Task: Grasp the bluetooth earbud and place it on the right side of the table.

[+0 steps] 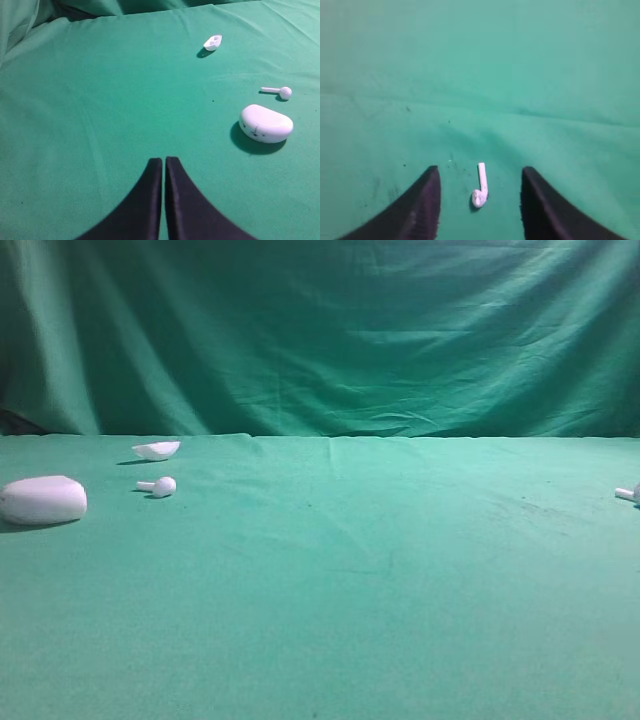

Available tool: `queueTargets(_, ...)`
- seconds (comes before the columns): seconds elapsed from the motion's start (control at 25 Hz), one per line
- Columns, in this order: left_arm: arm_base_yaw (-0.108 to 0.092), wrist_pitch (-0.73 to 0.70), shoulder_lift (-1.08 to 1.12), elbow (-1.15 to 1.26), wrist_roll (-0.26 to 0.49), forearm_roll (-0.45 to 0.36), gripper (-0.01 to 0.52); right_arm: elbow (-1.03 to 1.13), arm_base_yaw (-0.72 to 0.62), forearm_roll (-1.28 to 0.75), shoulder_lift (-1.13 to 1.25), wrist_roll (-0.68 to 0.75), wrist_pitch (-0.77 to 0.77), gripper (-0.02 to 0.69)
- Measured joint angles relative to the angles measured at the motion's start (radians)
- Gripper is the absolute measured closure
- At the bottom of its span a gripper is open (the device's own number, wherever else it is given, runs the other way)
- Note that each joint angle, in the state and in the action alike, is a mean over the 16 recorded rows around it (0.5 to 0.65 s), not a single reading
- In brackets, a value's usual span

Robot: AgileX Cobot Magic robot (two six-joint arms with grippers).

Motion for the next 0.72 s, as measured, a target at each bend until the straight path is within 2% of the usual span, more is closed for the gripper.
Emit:
queueTargets(0.2, 0.0, 0.0, 0.0, 0.0, 0.0, 0.0, 0.514, -0.001, 0.0, 0.014, -0.24, -0.006, 0.123, 0.583)
queueTargets(0.32, 0.0, 0.0, 0.0, 0.0, 0.0, 0.0, 0.514, 0.017, 0.0, 0.024, -0.39, -0.01, 0.191, 0.638)
queueTargets(0.48, 0.0, 0.0, 0.0, 0.0, 0.0, 0.0, 0.514, 0.06, 0.0, 0.035, -0.585, -0.014, 0.268, 0.665)
queueTargets(0.72, 0.0, 0.0, 0.0, 0.0, 0.0, 0.0, 0.514, 0.147, 0.0, 0.059, -0.862, -0.015, 0.33, 0.665)
